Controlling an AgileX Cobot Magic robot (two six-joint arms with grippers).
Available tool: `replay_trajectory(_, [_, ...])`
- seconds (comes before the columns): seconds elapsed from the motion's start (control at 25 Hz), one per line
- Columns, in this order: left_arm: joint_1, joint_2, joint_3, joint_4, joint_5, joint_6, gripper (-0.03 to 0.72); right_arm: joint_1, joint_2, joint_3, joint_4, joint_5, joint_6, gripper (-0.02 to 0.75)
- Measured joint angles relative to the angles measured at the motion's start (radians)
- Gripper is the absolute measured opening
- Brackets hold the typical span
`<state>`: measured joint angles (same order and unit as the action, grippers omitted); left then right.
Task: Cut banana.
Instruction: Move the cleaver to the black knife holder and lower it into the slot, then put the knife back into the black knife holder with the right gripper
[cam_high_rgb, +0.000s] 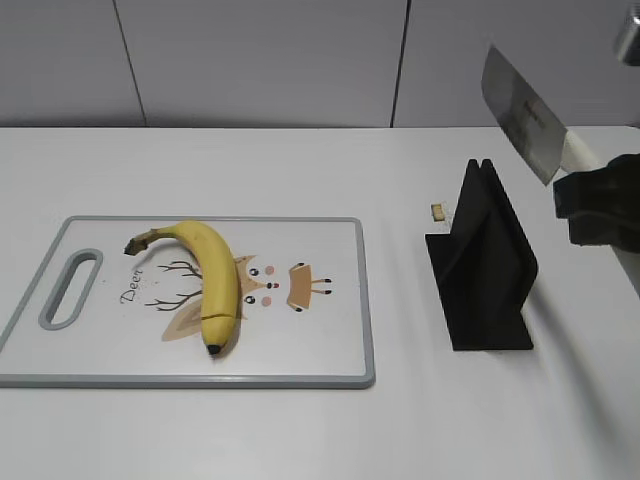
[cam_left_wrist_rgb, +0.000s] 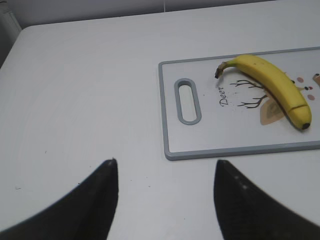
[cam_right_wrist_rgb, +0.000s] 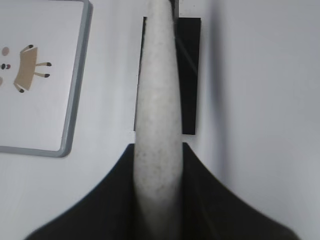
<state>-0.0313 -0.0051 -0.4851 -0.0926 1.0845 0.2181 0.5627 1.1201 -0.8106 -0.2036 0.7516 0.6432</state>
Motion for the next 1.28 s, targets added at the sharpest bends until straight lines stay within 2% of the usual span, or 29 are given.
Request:
replay_trajectory(0.28, [0.000,0.000,0.000,0.000,0.000,0.000,0.567,0.000,0.114,0.000,-0.071,-0.039,0.049,0.171])
replay_trajectory(0.88, [0.000,0.000,0.000,0.000,0.000,0.000,0.552,0.000,0.314,0.003,-0.087,-0.090,0.055,0.171])
replay_trajectory(1.16, [0.000,0.000,0.000,0.000,0.000,0.000,0.553,0.000,0.321,0.002,-0.060,-0.088,0.059,0.172])
replay_trajectory(1.24, [0.000,0.000,0.000,0.000,0.000,0.000,0.553,0.000,0.323,0.002,-0.050,-0.090,0.059,0.208])
replay_trajectory(1.28, [0.000,0.000,0.000,0.000,0.000,0.000,0.553,0.000,0.324,0.002,-0.047,-0.092,0.059,0.254])
